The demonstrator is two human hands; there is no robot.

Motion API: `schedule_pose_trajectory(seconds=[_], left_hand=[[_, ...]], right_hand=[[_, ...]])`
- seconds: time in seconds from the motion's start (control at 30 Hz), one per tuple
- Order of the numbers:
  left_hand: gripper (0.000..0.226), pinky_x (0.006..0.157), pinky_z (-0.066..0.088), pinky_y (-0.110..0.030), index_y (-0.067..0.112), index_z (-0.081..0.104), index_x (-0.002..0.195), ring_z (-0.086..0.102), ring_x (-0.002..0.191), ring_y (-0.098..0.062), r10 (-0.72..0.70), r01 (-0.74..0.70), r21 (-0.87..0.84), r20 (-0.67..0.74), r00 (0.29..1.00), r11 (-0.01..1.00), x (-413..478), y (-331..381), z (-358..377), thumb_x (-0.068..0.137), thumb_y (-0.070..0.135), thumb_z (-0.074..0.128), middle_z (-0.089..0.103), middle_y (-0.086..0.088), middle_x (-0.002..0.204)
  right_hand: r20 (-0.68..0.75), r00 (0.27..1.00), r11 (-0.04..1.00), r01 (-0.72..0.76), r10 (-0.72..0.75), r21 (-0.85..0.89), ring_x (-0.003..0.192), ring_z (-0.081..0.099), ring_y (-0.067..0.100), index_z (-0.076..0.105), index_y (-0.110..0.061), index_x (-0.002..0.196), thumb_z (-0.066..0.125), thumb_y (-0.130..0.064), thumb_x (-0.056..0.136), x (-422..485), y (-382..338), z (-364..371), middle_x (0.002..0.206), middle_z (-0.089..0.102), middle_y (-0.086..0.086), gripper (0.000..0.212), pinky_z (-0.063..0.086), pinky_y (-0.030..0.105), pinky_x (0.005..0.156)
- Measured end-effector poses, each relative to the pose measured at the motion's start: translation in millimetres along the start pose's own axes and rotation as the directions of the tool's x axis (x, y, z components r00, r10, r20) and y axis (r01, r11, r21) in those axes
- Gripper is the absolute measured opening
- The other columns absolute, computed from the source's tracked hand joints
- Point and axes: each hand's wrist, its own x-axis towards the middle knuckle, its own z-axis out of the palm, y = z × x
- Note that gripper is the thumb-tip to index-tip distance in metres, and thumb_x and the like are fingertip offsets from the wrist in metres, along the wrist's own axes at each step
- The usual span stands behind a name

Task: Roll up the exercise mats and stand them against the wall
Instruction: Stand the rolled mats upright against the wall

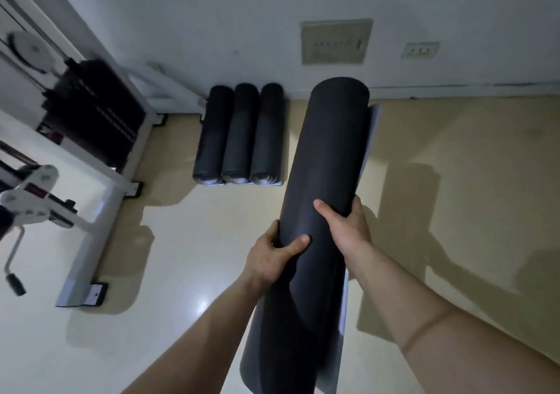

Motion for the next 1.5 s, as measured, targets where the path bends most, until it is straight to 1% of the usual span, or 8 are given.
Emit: schedule_pose_trajectory(seconds=[0.13,0.43,0.6,0.7,0.87,1.17,1.33,1.5], left_hand=[[0.054,0.1,0.054,-0.036,0.039,0.062,0.128,0.069,0.107,-0.002,0.056,-0.057,-0.027,-0.039,0.998,0.998,70,45,-27,0.079,0.043,0.084,0.073,0.021,0.116],[0.065,0.076,0.042,0.001,0.039,0.038,0.129,0.054,0.079,0.032,0.019,-0.026,-0.054,-0.13,0.991,0.998,294,130,-21,0.084,0.025,0.082,0.056,0.032,0.104],[0.101,0.108,0.046,-0.03,0.04,0.037,0.145,0.062,0.111,0.001,-0.028,0.019,-0.053,-0.168,0.985,0.998,444,132,-35,0.062,0.058,0.09,0.065,0.017,0.127],[0.086,0.105,0.05,-0.035,0.048,0.043,0.131,0.065,0.111,-0.004,-0.037,0.026,-0.064,-0.174,0.984,0.998,527,122,-46,0.059,0.06,0.088,0.066,0.024,0.116],[0.101,0.111,0.045,-0.034,0.033,0.037,0.153,0.057,0.123,-0.002,-0.104,0.099,-0.045,-0.107,0.989,0.994,631,74,-48,0.068,0.055,0.086,0.057,0.023,0.135],[0.093,0.073,0.038,0.006,0.037,0.031,0.156,0.059,0.104,0.004,-0.279,0.294,0.091,-0.144,0.949,0.952,782,-46,-15,0.079,0.046,0.083,0.066,0.016,0.123],[0.088,0.108,0.045,-0.028,0.032,0.022,0.159,0.056,0.129,-0.017,-0.241,0.297,0.21,-0.255,0.936,0.931,836,-71,-5,0.088,0.043,0.074,0.058,-0.002,0.143],[0.086,0.109,0.046,-0.041,0.031,0.016,0.161,0.054,0.13,-0.025,-0.189,0.291,0.398,-0.275,0.943,0.87,846,-70,3,0.092,0.049,0.066,0.056,-0.006,0.145]], right_hand=[[0.111,0.993,0.997,0.044,-0.036,-0.067,0.114,0.068,0.021,0.038,-0.033,0.147,0.09,-0.06,0.049,69,-55,28,0.133,0.065,-0.01,0.114,0.056,0.043,0.1],[0.196,0.977,0.995,0.08,-0.09,0.058,0.11,0.07,0.015,0.051,-0.031,0.141,0.097,-0.029,0.067,302,-145,57,0.123,0.07,-0.012,0.087,0.058,0.038,0.094],[0.208,0.972,0.993,0.099,-0.112,0.07,0.107,0.071,0.015,0.058,-0.024,0.138,0.099,-0.019,0.064,446,-168,100,0.123,0.072,-0.006,0.084,0.06,0.036,0.092],[0.167,0.983,0.997,0.078,-0.076,-0.011,0.108,0.071,0.02,0.06,-0.047,0.127,0.102,-0.044,0.044,528,-165,135,0.127,0.069,-0.001,0.093,0.06,0.041,0.095],[0.078,0.995,0.989,-0.052,0.064,-0.141,0.113,0.068,0.031,0.052,-0.078,0.1,0.099,-0.066,0.023,646,-109,170,0.135,0.06,0.009,0.091,0.058,0.048,0.1],[0.171,0.974,0.987,-0.137,0.149,-0.082,0.106,0.074,0.027,0.058,-0.028,0.141,0.097,-0.013,0.067,791,21,209,0.123,0.074,0.005,0.085,0.059,0.05,0.097],[0.183,0.976,0.992,-0.101,0.114,-0.076,0.108,0.073,0.022,0.06,-0.034,0.139,0.091,-0.025,0.072,843,58,239,0.126,0.072,0.002,0.074,0.059,0.048,0.099],[0.162,0.982,0.965,-0.048,0.093,-0.259,0.121,0.064,0.027,0.046,-0.039,0.149,0.075,-0.07,0.058,852,66,241,0.139,0.058,0.006,0.1,0.051,0.047,0.109]])
